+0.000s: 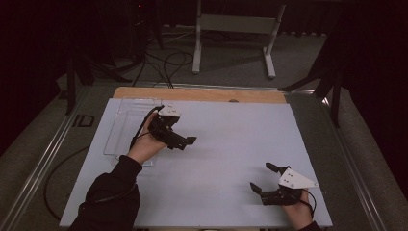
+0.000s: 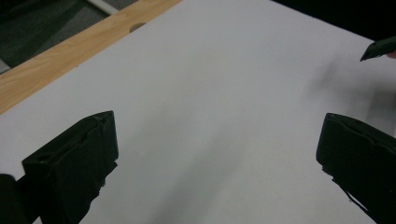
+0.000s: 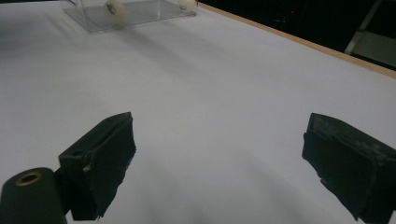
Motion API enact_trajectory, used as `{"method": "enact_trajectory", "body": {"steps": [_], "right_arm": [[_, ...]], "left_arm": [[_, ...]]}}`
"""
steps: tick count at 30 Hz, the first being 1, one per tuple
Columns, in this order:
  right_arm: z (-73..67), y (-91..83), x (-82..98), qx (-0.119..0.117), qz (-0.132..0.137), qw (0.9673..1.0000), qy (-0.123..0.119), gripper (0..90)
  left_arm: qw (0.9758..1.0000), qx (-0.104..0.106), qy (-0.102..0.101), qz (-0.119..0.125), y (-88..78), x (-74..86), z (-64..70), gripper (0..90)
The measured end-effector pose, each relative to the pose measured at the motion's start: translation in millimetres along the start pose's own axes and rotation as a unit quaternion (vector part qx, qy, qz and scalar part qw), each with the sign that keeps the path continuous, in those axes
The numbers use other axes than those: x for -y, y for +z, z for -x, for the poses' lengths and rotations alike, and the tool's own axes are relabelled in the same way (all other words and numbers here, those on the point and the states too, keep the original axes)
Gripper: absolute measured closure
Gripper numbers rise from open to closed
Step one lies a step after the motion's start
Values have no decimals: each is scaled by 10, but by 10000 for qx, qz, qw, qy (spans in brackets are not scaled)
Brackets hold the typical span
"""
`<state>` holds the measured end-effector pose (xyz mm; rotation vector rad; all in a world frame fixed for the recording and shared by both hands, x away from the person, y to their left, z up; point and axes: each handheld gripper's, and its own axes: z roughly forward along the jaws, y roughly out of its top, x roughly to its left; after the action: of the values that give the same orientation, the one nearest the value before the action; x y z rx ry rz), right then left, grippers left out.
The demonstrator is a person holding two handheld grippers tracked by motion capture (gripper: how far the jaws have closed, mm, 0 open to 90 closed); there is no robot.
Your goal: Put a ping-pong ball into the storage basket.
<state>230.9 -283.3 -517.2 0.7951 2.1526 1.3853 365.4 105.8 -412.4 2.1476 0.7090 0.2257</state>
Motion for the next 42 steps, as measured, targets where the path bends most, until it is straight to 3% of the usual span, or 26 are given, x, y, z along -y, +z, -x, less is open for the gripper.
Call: {"method": "enact_trajectory", "body": {"steps": [6, 10, 16, 22, 25, 33, 42], "right_arm": [[1, -2, 1, 5, 0, 10000, 1, 92], [1, 1, 2, -18, -4, 10000, 1, 92], [-2, 1, 1, -19, -5, 10000, 5, 92], [-3, 0, 2, -19, -10, 10000, 8, 92], [-3, 2, 2, -18, -16, 10000, -12, 92], [-4, 2, 1, -11, -15, 10000, -7, 92], [-2, 0, 0, -15, -9, 10000, -2, 92]], "left_arm": [[9995, 169, 74, 244, 57, 29, 60, 3], [9991, 295, 145, 274, 87, 46, 92, 3], [9971, 468, 163, 586, 105, 96, 106, 3], [9960, 478, 294, 700, 145, 126, 144, 3], [9953, 498, 398, 725, 145, 140, 176, 3], [9956, 590, 380, 628, 191, 200, 240, 3], [9958, 513, 479, 594, 252, 295, 365, 3]]}}
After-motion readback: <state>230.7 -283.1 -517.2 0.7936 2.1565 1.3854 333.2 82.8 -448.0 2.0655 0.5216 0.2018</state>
